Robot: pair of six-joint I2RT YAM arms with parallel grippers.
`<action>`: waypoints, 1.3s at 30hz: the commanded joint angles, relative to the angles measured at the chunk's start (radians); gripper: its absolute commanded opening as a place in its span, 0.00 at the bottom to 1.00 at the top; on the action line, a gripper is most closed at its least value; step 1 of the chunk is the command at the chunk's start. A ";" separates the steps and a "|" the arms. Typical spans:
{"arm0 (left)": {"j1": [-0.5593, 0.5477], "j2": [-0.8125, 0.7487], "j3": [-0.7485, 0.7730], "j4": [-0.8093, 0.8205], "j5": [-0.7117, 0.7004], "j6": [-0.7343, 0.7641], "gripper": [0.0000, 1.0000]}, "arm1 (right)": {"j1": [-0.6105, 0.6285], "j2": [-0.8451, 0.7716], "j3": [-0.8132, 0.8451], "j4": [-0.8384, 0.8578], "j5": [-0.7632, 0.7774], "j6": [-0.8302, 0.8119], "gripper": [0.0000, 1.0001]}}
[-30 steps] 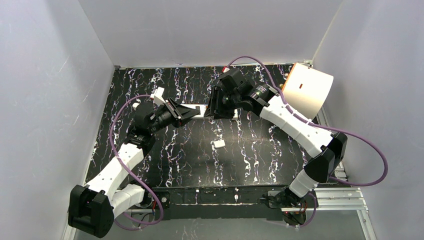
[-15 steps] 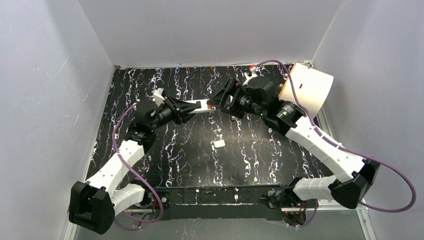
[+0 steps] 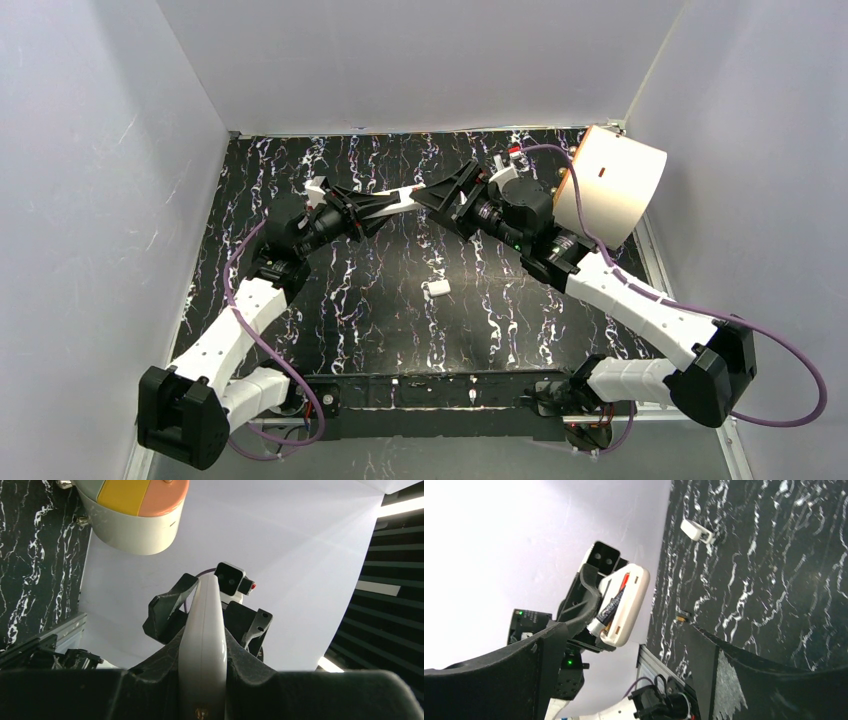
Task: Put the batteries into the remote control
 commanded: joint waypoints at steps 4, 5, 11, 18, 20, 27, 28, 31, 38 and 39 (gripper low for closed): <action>-0.004 -0.029 0.047 0.014 0.025 -0.023 0.00 | -0.003 -0.021 -0.029 0.238 0.038 0.056 0.91; -0.004 -0.029 0.049 0.014 0.025 -0.015 0.00 | -0.003 -0.020 -0.032 0.244 0.038 0.059 0.89; -0.004 -0.031 0.057 0.004 0.021 0.015 0.00 | -0.004 -0.020 -0.048 0.253 0.047 0.073 0.80; -0.003 -0.033 0.070 -0.008 0.027 0.036 0.00 | -0.003 -0.004 -0.038 0.227 0.036 0.051 0.74; -0.004 -0.033 0.075 -0.009 0.027 0.044 0.00 | -0.003 0.002 -0.032 0.217 0.029 0.036 0.71; -0.003 -0.035 0.085 -0.011 0.035 0.059 0.00 | -0.004 0.019 -0.021 0.210 0.011 0.021 0.58; -0.003 -0.035 0.085 -0.012 0.037 0.060 0.00 | -0.003 0.019 -0.020 0.208 0.010 0.021 0.57; -0.003 -0.039 0.084 -0.014 0.035 0.064 0.00 | -0.004 0.017 -0.022 0.200 0.011 0.026 0.55; -0.004 -0.051 0.082 -0.020 0.034 0.075 0.00 | -0.004 0.007 -0.024 0.164 0.028 0.058 0.52; -0.003 -0.052 0.082 -0.021 0.034 0.076 0.00 | -0.004 0.007 -0.021 0.147 0.034 0.063 0.51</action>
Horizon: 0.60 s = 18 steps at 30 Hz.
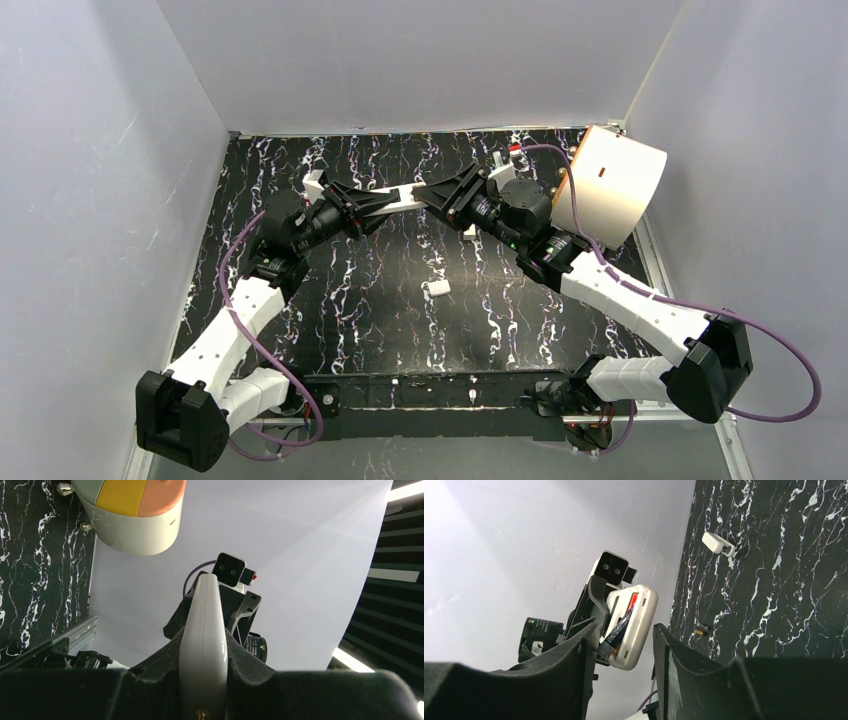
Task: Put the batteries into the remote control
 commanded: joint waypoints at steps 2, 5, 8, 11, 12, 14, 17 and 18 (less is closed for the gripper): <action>-0.004 -0.045 0.039 0.016 0.026 0.018 0.00 | -0.007 -0.019 0.014 -0.052 0.022 0.027 0.49; -0.004 -0.053 0.043 0.009 0.027 0.023 0.00 | -0.013 -0.013 0.015 -0.070 0.013 0.043 0.46; -0.004 -0.055 0.043 0.007 0.030 0.025 0.00 | -0.014 -0.007 0.017 -0.071 0.005 0.052 0.44; -0.003 -0.057 0.042 0.005 0.032 0.028 0.00 | -0.016 -0.006 0.021 -0.081 0.003 0.054 0.42; -0.004 -0.057 0.043 0.006 0.033 0.029 0.00 | -0.016 -0.005 0.022 -0.081 0.001 0.055 0.41; -0.003 -0.057 0.045 0.007 0.037 0.033 0.00 | -0.018 0.000 0.024 -0.081 -0.007 0.060 0.38; -0.004 -0.052 0.053 0.007 0.046 0.043 0.00 | -0.021 0.019 0.038 -0.086 -0.050 0.063 0.33; -0.003 -0.049 0.058 0.006 0.051 0.049 0.00 | -0.020 0.024 0.041 -0.087 -0.058 0.063 0.33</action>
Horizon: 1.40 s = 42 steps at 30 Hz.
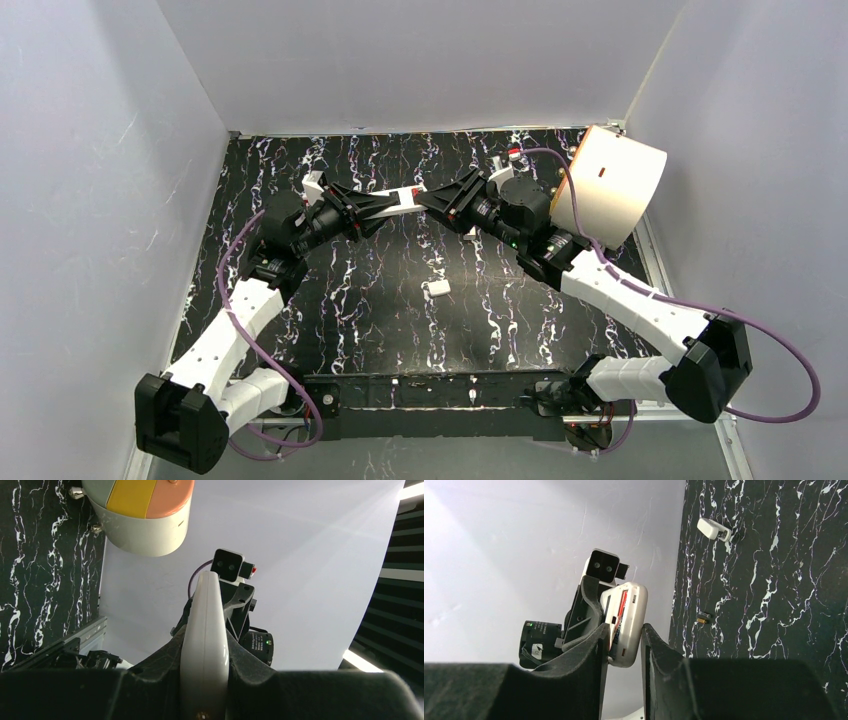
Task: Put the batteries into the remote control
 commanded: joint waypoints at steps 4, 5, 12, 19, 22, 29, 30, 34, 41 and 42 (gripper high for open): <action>-0.004 -0.032 0.074 0.050 0.064 0.036 0.00 | -0.009 0.030 0.046 -0.028 -0.044 -0.006 0.32; -0.003 -0.032 0.077 0.050 0.064 0.046 0.00 | -0.011 0.030 0.048 -0.028 -0.045 -0.008 0.32; -0.003 -0.024 0.083 0.042 0.056 0.172 0.00 | -0.023 -0.051 0.005 0.038 -0.042 -0.054 0.78; -0.003 -0.005 0.109 0.034 0.113 0.333 0.00 | -0.073 -0.144 -0.084 0.150 -0.130 -0.082 0.86; -0.003 0.004 0.128 0.034 0.165 0.383 0.00 | -0.093 -0.143 -0.090 0.147 -0.213 -0.108 0.84; -0.002 0.036 0.162 0.034 0.281 0.424 0.00 | -0.117 -0.114 -0.053 0.112 -0.344 -0.175 0.64; -0.002 0.037 0.161 0.034 0.282 0.425 0.00 | -0.117 -0.111 -0.049 0.115 -0.355 -0.182 0.61; -0.001 0.040 0.160 0.034 0.282 0.423 0.00 | -0.119 -0.093 -0.018 0.103 -0.394 -0.220 0.48; -0.002 0.049 0.160 0.034 0.292 0.422 0.00 | -0.121 -0.075 -0.020 0.100 -0.404 -0.238 0.27; -0.003 0.052 0.162 0.034 0.293 0.420 0.00 | -0.120 -0.075 -0.020 0.100 -0.404 -0.244 0.26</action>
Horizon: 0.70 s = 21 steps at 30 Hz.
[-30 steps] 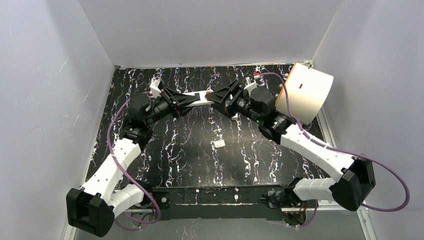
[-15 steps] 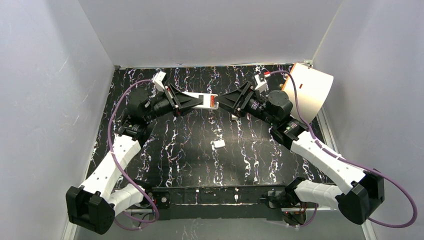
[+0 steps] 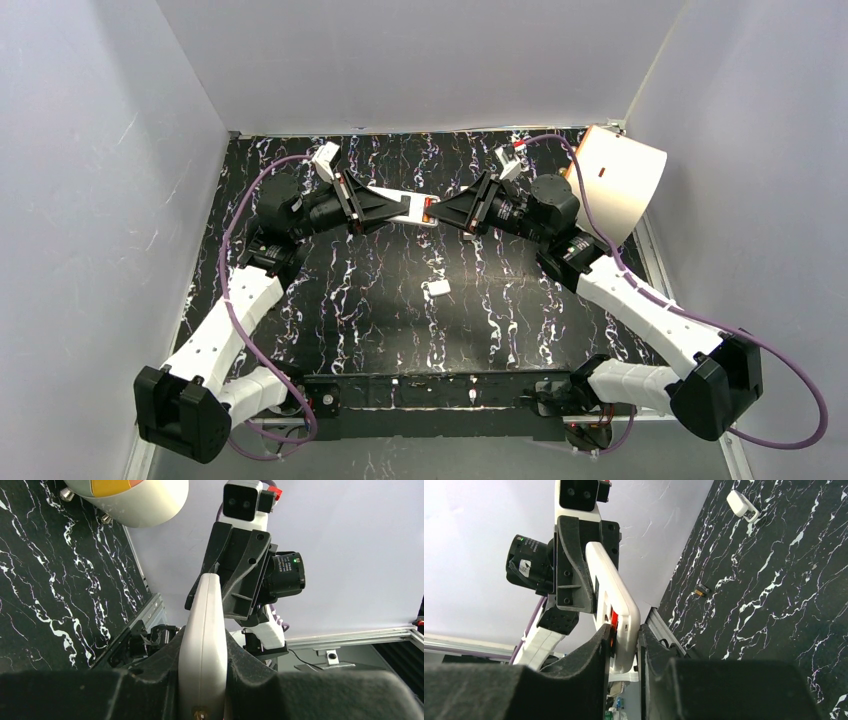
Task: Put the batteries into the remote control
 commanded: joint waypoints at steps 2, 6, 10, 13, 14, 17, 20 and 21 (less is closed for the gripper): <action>-0.003 0.007 0.047 0.032 0.050 -0.001 0.00 | -0.004 0.009 0.040 0.019 -0.023 -0.067 0.24; -0.003 0.031 0.074 0.032 0.071 -0.039 0.00 | -0.004 0.012 0.048 0.016 -0.026 -0.120 0.25; -0.004 0.052 0.105 0.032 0.106 -0.098 0.00 | -0.004 0.018 0.063 0.007 -0.033 -0.192 0.29; -0.003 0.055 0.123 0.032 0.118 -0.102 0.00 | -0.007 0.028 0.087 -0.024 -0.022 -0.182 0.48; -0.002 0.057 0.125 0.031 0.120 -0.103 0.00 | -0.009 0.029 0.091 -0.026 -0.015 -0.163 0.55; 0.003 0.060 0.123 0.032 0.121 -0.099 0.00 | -0.023 0.019 0.086 0.005 -0.019 -0.116 0.60; 0.009 0.060 0.119 0.032 0.125 -0.091 0.00 | -0.035 0.007 0.083 0.013 -0.035 -0.104 0.58; 0.011 0.060 0.120 0.032 0.127 -0.088 0.00 | -0.038 0.004 0.080 0.016 -0.043 -0.105 0.57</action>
